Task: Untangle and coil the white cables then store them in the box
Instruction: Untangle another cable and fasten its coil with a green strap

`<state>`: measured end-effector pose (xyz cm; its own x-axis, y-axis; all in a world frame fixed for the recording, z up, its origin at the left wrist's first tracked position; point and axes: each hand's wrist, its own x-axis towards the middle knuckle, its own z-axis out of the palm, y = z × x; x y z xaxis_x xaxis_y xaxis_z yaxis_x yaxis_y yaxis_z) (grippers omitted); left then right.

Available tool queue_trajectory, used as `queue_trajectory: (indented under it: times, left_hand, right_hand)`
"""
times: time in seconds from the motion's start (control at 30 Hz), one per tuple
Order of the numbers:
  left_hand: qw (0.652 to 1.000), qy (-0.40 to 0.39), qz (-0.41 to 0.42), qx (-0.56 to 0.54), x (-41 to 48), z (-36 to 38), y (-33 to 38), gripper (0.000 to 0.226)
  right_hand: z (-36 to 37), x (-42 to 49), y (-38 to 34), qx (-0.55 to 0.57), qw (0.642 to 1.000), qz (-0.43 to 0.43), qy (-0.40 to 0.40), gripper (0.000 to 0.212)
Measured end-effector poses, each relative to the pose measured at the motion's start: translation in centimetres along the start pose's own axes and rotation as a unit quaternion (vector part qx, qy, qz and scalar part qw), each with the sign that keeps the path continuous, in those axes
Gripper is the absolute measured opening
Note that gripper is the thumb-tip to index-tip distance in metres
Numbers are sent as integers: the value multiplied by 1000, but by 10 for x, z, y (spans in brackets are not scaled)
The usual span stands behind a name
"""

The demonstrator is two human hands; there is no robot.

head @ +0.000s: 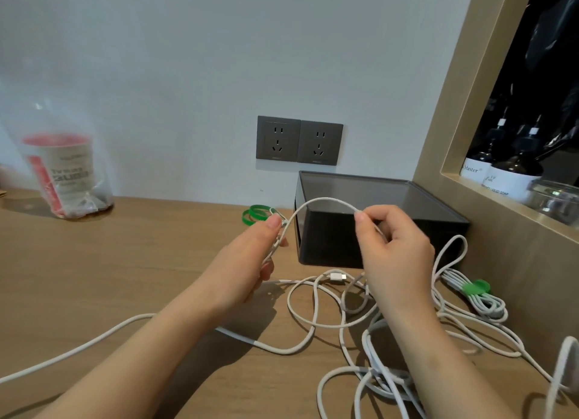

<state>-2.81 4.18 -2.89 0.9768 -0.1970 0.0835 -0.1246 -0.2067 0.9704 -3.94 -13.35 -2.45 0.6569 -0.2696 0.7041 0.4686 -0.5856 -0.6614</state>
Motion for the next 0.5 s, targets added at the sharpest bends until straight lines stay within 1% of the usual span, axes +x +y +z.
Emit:
queue_trajectory:
  times: [0.07, 0.13, 0.17, 0.27, 0.37, 0.43, 0.5]
  left_hand:
    - [999, 27, 25, 34, -1, 3, -2, 65]
    - [997, 59, 32, 29, -1, 4, -4, 63]
    - [997, 72, 25, 16, 0, 5, -4, 64]
    - [993, 92, -22, -67, 3, 5, 0, 74]
    - [978, 89, -74, -172, 6, 2, 2, 70]
    - [972, 83, -83, -204, 7, -1, 1, 66]
    - [970, 64, -79, -219, 6, -2, 0, 68]
  right_hand:
    - [5, -5, -1, -15, 998, -67, -16, 10]
    - [11, -9, -1, -23, 992, -116, -46, 8]
    - [14, -11, -1, -29, 988, -136, -64, 14]
    - [19, -15, -1, -45, 975, -168, -135, 25]
    - [23, -18, -1, -45, 961, -193, -191, 26]
    - [25, -20, -2, -40, 952, -208, -220, 25]
    - [27, -23, -4, -44, 943, -223, -241, 24]
